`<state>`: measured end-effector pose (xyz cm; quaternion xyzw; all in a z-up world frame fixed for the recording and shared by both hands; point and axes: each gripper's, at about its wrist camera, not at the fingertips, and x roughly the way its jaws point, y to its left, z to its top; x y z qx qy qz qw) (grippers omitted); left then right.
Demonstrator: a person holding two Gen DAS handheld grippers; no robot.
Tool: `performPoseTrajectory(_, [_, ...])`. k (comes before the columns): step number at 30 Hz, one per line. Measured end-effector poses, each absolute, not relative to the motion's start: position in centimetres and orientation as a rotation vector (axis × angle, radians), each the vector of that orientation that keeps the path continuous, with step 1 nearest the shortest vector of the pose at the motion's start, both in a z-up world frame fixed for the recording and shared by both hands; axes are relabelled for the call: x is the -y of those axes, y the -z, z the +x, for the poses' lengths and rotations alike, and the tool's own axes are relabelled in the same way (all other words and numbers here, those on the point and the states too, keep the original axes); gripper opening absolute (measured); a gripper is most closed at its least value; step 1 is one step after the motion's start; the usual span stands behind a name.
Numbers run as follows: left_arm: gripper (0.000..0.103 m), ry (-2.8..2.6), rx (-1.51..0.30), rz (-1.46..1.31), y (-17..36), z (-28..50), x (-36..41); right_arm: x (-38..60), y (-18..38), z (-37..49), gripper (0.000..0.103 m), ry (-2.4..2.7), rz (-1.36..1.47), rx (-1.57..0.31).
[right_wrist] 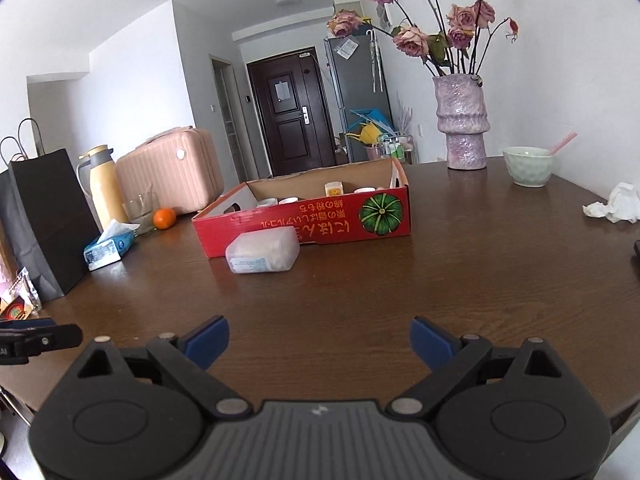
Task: Organize rigid objects
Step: 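Withdraw both tools from the box toward the translucent white container, then grasp the translucent white container with the left tool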
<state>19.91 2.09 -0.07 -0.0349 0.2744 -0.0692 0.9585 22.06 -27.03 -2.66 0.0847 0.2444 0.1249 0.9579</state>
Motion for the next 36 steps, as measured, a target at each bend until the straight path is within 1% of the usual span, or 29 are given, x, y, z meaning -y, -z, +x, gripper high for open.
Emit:
performPoseTrajectory(1, [0.075, 0.154, -0.561, -0.073, 0.0, 21.0, -1.9, 27.0, 2.6, 23.0, 0.096, -0.259, 0.175, -0.503])
performPoseTrajectory(4, [0.069, 0.179, -0.574, -0.093, 0.0, 24.7, -1.4, 26.6, 2.4, 25.8, 0.092, -0.284, 0.189, -0.513])
performPoseTrajectory(10, [0.069, 0.243, -0.644, -0.144, 0.7, 34.5, -0.1, 24.5, 2.9, 33.3, 0.082, -0.359, 0.22, -0.526])
performPoseTrajectory(12, [0.066, 0.251, -0.688, -0.165, 1.2, 37.7, 0.3, 24.0, 3.3, 36.4, 0.073, -0.379, 0.272, -0.561])
performPoseTrajectory(16, [0.066, 0.309, -0.714, -0.241, 2.6, 41.8, 0.5, 23.4, 4.4, 41.2, 0.068, -0.421, 0.381, -0.597])
performPoseTrajectory(19, [0.065, 0.34, -0.709, -0.31, 4.4, 43.6, 0.2, 22.3, 5.4, 43.4, 0.067, -0.415, 0.384, -0.632])
performPoseTrajectory(20, [0.063, 0.357, -0.707, -0.34, 4.8, 43.8, -0.1, 22.0, 5.8, 43.7, 0.062, -0.417, 0.385, -0.631])
performPoseTrajectory(21, [0.057, 0.385, -0.72, -0.367, 4.9, 44.1, -0.4, 22.0, 6.2, 44.0, 0.055, -0.424, 0.397, -0.629])
performPoseTrajectory(22, [0.05, 0.406, -0.727, -0.395, 5.0, 44.2, -0.8, 21.9, 6.6, 44.4, 0.053, -0.426, 0.406, -0.644])
performPoseTrajectory(23, [0.049, 0.414, -0.731, -0.413, 5.1, 44.2, -1.0, 22.0, 7.1, 44.5, 0.05, -0.442, 0.43, -0.638])
performPoseTrajectory(25, [0.048, 0.42, -0.726, -0.432, 5.3, 44.3, -1.2, 22.4, 7.6, 45.0, 0.041, -0.478, 0.496, -0.644])
performPoseTrajectory(26, [0.047, 0.417, -0.723, -0.43, 5.2, 44.2, -1.1, 22.6, 7.8, 45.0, 0.033, -0.501, 0.529, -0.646])
performPoseTrajectory(33, [0.043, 0.395, -0.698, -0.388, 4.8, 43.3, -0.6, 22.0, 7.5, 44.6, 0.033, -0.507, 0.479, -0.615])
performPoseTrajectory(36, [0.038, 0.371, -0.712, -0.407, 4.5, 42.1, -0.5, 22.1, 7.3, 44.4, 0.034, -0.513, 0.471, -0.615])
